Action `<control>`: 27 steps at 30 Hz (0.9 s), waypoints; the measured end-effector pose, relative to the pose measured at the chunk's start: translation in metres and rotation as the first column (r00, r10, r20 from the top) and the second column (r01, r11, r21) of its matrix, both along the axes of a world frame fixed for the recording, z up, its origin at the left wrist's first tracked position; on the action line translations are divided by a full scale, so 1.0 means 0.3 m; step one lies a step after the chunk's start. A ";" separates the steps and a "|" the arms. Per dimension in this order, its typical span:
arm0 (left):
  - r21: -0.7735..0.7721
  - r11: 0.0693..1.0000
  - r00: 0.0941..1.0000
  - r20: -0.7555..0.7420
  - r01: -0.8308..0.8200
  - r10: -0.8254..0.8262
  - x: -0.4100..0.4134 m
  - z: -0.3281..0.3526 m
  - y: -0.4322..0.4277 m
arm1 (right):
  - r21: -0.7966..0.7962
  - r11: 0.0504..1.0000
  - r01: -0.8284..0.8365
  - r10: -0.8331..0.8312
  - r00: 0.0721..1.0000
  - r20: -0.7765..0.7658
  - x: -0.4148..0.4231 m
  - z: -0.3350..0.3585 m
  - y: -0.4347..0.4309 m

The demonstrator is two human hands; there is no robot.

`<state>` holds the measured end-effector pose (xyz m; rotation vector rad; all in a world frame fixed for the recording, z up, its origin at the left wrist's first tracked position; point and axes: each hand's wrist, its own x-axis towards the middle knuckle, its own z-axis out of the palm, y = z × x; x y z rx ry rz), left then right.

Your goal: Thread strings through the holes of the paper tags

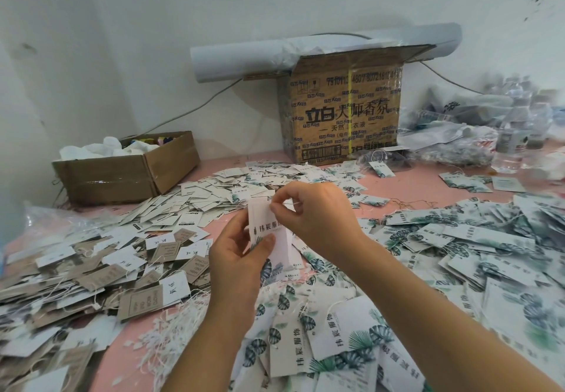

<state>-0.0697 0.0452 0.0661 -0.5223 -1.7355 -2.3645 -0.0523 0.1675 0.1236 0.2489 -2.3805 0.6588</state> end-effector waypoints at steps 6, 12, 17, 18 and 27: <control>0.001 0.999 0.999 0.011 0.044 -0.044 0.005 0.014 -0.004 | -0.012 1.000 -0.007 0.007 0.998 -0.055 0.002 -0.003 -0.005; 0.006 0.998 0.998 -0.011 0.058 -0.058 0.014 0.021 0.000 | -0.044 0.999 0.007 -0.014 0.990 -0.139 0.002 -0.007 -0.006; -0.006 0.998 0.998 -0.012 0.060 -0.060 0.015 0.020 0.000 | -0.053 0.999 -0.002 -0.006 0.987 -0.160 0.001 -0.012 -0.008; -0.012 0.998 0.998 -0.013 0.058 -0.058 0.014 0.019 0.000 | -0.045 0.999 -0.004 -0.003 0.988 -0.153 0.001 -0.014 -0.009; -0.019 0.999 0.999 -0.030 0.028 -0.029 0.013 0.018 -0.001 | -0.045 0.999 0.015 -0.021 0.993 -0.115 -0.008 -0.020 -0.005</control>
